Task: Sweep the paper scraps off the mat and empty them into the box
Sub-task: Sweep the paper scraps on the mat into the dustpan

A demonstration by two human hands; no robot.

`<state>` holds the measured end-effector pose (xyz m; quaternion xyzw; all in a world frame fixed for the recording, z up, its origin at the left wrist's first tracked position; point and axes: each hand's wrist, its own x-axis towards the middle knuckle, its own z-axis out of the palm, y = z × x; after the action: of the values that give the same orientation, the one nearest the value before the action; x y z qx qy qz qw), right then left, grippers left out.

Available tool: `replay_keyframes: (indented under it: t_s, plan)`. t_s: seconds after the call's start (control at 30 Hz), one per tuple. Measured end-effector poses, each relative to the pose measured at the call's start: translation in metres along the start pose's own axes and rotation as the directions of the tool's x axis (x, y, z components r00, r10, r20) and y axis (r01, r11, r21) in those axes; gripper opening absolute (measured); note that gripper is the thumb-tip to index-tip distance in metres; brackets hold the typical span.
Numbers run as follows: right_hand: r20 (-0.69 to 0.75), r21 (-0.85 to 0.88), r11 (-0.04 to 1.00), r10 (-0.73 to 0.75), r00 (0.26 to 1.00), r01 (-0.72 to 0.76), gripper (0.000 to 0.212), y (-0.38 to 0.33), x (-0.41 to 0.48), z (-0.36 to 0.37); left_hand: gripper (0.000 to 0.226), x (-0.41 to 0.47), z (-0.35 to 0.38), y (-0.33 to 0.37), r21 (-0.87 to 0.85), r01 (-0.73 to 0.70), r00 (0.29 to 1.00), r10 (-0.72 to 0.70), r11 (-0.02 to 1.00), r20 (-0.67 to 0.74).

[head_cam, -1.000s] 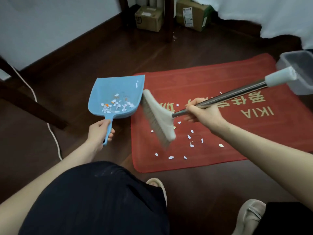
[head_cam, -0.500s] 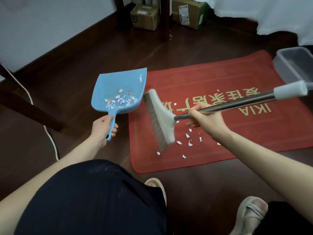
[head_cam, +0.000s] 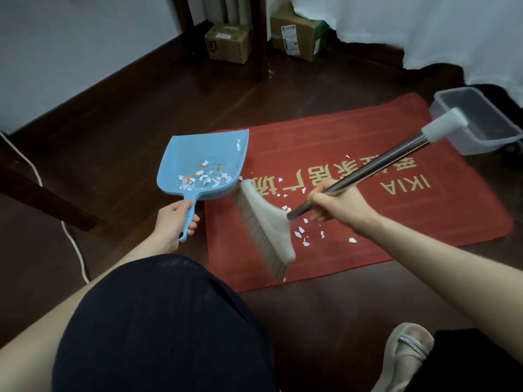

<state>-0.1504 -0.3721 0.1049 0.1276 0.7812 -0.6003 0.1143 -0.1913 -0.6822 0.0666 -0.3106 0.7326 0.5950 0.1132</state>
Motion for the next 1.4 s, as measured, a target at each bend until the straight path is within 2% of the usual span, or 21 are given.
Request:
replay_keyframes:
  t_s: [0.07, 0.1, 0.2, 0.27, 0.33, 0.43, 0.53, 0.63, 0.73, 0.83, 0.97, 1.03, 1.13, 1.2, 1.27, 1.4]
  plan:
    - [0.095, -0.059, 0.997, 0.059, 0.994, -0.053, 0.013, 0.012, -0.006, 0.013, 0.011, -0.002, 0.005, 0.002, -0.001, -0.004, 1.000, 0.004, 1.000, 0.014]
    - [0.093, -0.110, 0.992, 0.072, 0.993, -0.062, 0.011, 0.018, -0.007, 0.016, 0.011, -0.002, 0.005, 0.003, 0.002, -0.007, 1.000, 0.007, 1.000, 0.023]
    - [-0.073, -0.217, 0.974, 0.043, 0.996, -0.058, 0.011, 0.026, 0.001, 0.002, 0.015, 0.000, -0.003, 0.000, 0.029, -0.009, 0.999, 0.008, 1.000, 0.036]
    - [-0.145, -0.186, 0.982, 0.017, 0.989, -0.044, 0.014, 0.019, 0.004, -0.011, 0.017, 0.001, -0.010, -0.003, 0.030, -0.005, 1.000, 0.004, 1.000, 0.028]
    - [-0.143, -0.119, 0.993, -0.016, 0.990, -0.001, 0.017, 0.009, 0.005, -0.017, 0.016, 0.001, -0.011, -0.006, 0.014, 0.003, 1.000, -0.003, 1.000, 0.012]
    - [-0.059, -0.025, 1.000, -0.005, 0.998, 0.004, 0.018, 0.000, 0.005, -0.006, 0.012, -0.005, -0.004, -0.005, 0.002, 0.008, 1.000, -0.008, 1.000, -0.002]
    - [0.005, -0.107, 0.993, 0.048, 0.999, -0.047, 0.012, 0.013, 0.009, 0.007, 0.017, -0.012, 0.001, -0.002, 0.007, -0.003, 1.000, 0.003, 1.000, 0.007]
    - [-0.126, -0.207, 0.978, -0.005, 0.992, -0.021, 0.016, 0.021, 0.012, 0.004, 0.018, -0.014, 0.000, 0.001, 0.025, -0.014, 1.000, 0.013, 1.000, 0.026]
    - [-0.183, -0.104, 0.995, -0.033, 0.983, 0.014, 0.021, 0.015, 0.010, -0.008, 0.018, -0.015, -0.004, 0.000, 0.034, -0.014, 0.999, 0.012, 0.999, 0.035]
    - [-0.101, -0.034, 0.999, -0.034, 0.994, 0.030, 0.017, 0.005, 0.007, -0.029, 0.018, -0.016, -0.001, 0.001, 0.056, -0.014, 0.998, 0.011, 0.998, 0.059]
    - [0.138, -0.090, 0.994, 0.080, 0.987, -0.068, 0.013, -0.001, -0.004, -0.067, 0.022, -0.019, 0.006, 0.005, 0.072, -0.039, 0.996, 0.033, 0.997, 0.083]
    - [0.272, -0.169, 0.976, 0.183, 0.945, -0.141, 0.015, 0.003, -0.011, -0.081, 0.022, -0.020, 0.011, 0.005, 0.080, -0.041, 0.996, 0.033, 0.996, 0.088]
    - [0.376, -0.300, 0.925, 0.338, 0.863, -0.231, 0.017, 0.022, -0.020, -0.087, 0.019, -0.019, 0.018, 0.003, 0.083, -0.029, 0.995, 0.021, 0.996, 0.093]
    - [0.389, -0.364, 0.897, 0.392, 0.834, -0.252, 0.017, 0.039, -0.024, -0.088, 0.019, -0.018, 0.024, 0.001, 0.090, -0.022, 0.995, 0.013, 0.996, 0.102]
    - [0.340, -0.368, 0.897, 0.375, 0.863, -0.245, 0.018, 0.050, -0.021, -0.094, 0.021, -0.018, 0.028, 0.001, 0.105, -0.023, 0.994, 0.012, 0.994, 0.111]
    - [0.187, -0.306, 0.949, 0.141, 0.972, -0.078, 0.025, 0.037, -0.002, -0.118, 0.022, -0.012, 0.032, 0.000, 0.119, -0.045, 0.993, 0.032, 0.992, 0.113]
